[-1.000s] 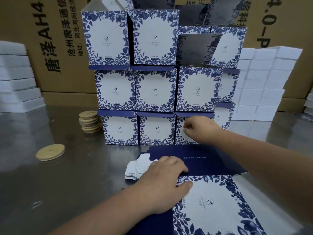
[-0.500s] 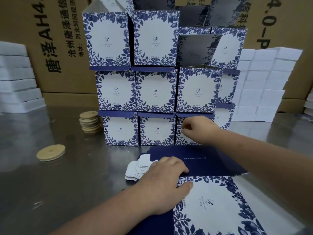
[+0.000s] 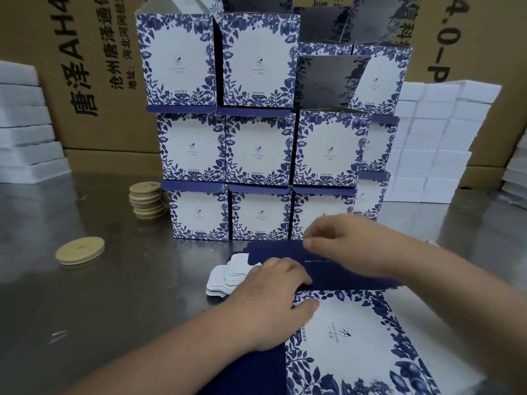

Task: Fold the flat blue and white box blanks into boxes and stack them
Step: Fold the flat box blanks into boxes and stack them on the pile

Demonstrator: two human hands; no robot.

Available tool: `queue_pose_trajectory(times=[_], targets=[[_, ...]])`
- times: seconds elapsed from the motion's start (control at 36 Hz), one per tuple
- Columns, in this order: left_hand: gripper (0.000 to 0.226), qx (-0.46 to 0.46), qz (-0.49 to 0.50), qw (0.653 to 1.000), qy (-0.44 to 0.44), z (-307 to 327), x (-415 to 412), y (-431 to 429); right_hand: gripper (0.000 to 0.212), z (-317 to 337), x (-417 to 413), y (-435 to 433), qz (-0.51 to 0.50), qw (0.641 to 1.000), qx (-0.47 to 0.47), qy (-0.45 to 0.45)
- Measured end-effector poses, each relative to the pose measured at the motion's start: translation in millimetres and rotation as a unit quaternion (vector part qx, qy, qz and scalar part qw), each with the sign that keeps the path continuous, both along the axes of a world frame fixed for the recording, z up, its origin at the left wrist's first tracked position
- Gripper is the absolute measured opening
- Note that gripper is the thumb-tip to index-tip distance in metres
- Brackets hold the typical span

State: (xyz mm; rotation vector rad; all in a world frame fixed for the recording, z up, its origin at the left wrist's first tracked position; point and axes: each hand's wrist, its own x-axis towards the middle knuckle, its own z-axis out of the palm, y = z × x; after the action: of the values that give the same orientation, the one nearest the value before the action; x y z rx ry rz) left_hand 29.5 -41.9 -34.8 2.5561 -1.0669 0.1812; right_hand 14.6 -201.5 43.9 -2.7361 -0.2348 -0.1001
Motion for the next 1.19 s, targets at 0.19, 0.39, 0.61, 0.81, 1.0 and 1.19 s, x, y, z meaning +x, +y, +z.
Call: queue_pose_trajectory(times=[0.19, 0.39, 0.61, 0.81, 1.0, 1.19], targets=[[0.043, 0.066, 0.005, 0.997, -0.036, 10, -3, -3, 0.033, -9, -32, 3, -0.004, 0.990, -0.111, 0.085], [0.056, 0.226, -0.021, 0.974, -0.025, 37, -27, -5, 0.032, -6, -37, 0, -0.009, 0.985, -0.148, 0.084], [0.085, 0.257, -0.054, 0.965, 0.015, 37, -50, -8, 0.040, -5, -42, -1, 0.017, 0.984, -0.136, 0.110], [0.092, 0.285, -0.064, 0.956, 0.002, 36, -51, -8, 0.042, -4, -42, -4, 0.032, 0.986, -0.125, 0.108], [0.062, 0.269, -0.060, 0.961, 0.001, 62, -59, -5, 0.044, 5, -45, -10, 0.042, 0.989, -0.098, 0.102], [0.031, 0.178, -0.071, 0.977, -0.091, 85, -60, 5, 0.033, 33, -56, -24, 0.009, 0.998, 0.036, -0.048]])
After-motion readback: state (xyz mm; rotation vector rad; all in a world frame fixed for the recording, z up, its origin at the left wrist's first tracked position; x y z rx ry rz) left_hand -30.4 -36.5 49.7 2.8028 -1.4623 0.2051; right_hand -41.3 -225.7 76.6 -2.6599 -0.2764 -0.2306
